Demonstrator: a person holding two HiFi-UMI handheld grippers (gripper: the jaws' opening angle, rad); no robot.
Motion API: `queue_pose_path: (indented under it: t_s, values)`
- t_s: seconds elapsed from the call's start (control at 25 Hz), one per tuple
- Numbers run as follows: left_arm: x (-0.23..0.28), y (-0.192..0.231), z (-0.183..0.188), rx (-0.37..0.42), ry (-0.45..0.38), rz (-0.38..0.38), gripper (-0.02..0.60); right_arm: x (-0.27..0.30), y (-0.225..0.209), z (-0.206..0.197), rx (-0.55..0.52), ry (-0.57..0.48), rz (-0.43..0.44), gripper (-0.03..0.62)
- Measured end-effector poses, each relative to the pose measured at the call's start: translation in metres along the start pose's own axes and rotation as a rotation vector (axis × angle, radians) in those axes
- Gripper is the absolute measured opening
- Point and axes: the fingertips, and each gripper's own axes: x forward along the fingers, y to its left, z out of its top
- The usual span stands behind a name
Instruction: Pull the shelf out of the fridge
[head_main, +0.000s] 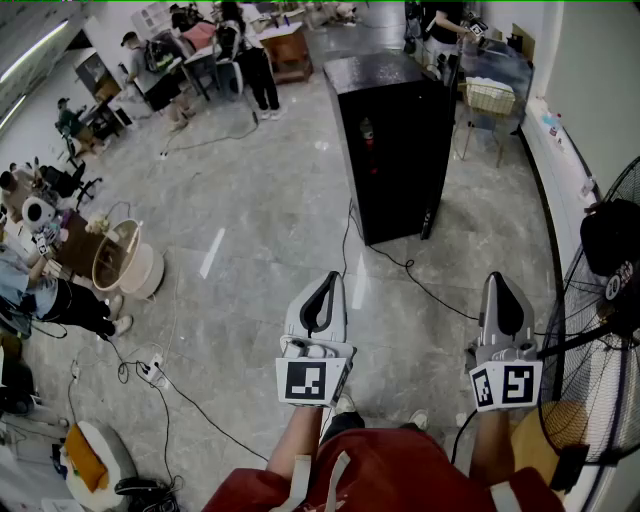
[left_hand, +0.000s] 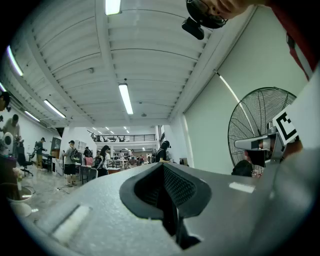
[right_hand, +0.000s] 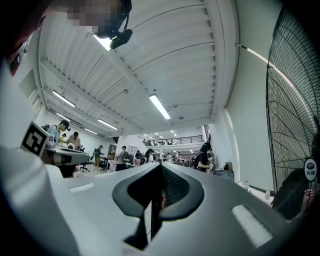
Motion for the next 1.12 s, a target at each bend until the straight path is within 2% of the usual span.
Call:
queue_pose_path:
  t_s: [0.44, 0.76, 1.12]
  values:
    - [0.012, -0.062, 0.01, 0.032, -0.008, 0.055, 0.002, -0.019, -0.066, 0.0, 0.018, -0.008, 0.021, -0.003]
    - [0.002, -0.099, 0.008, 0.035, 0.029, 0.102, 0.002, -0.034, -0.082, 0.002, 0.106, -0.061, 0.08, -0.003]
    - [0.014, -0.116, -0.008, 0.044, 0.064, 0.122, 0.002, -0.026, -0.108, -0.023, 0.165, -0.03, 0.083, -0.003]
